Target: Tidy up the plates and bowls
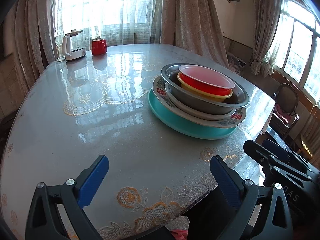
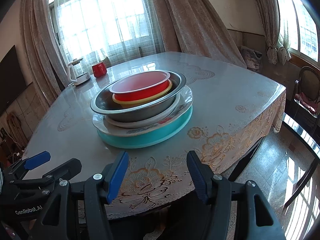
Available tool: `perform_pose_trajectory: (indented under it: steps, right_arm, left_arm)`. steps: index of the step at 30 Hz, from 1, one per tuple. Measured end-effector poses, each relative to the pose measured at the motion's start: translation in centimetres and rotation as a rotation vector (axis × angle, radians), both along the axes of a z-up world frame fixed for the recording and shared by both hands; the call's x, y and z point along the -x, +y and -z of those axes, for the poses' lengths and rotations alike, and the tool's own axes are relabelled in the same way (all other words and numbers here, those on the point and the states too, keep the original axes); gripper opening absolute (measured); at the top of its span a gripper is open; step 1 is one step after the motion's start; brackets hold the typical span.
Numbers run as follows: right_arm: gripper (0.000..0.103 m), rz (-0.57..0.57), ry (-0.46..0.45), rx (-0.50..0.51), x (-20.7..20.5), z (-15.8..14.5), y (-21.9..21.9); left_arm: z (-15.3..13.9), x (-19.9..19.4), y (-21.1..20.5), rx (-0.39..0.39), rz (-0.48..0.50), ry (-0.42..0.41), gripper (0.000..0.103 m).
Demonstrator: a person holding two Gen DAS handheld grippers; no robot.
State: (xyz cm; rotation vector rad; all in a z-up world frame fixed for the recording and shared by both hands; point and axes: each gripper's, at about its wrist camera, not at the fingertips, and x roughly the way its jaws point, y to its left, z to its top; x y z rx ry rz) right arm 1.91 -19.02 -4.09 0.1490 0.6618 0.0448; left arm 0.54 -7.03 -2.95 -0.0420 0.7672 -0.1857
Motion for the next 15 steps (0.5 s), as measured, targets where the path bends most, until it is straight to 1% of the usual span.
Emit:
perform_pose_trajectory:
  steps: [8, 15]
  right_arm:
    - [0.061, 0.005, 0.007, -0.005, -0.11, 0.12, -0.30]
    - [0.061, 0.004, 0.009, -0.009, -0.18, 0.15, -0.44]
  left_arm:
    - [0.35, -0.28, 0.51, 0.006, -0.024, 0.018, 0.102]
    - [0.41, -0.33, 0.44, 0.005, -0.024, 0.021, 0.102]
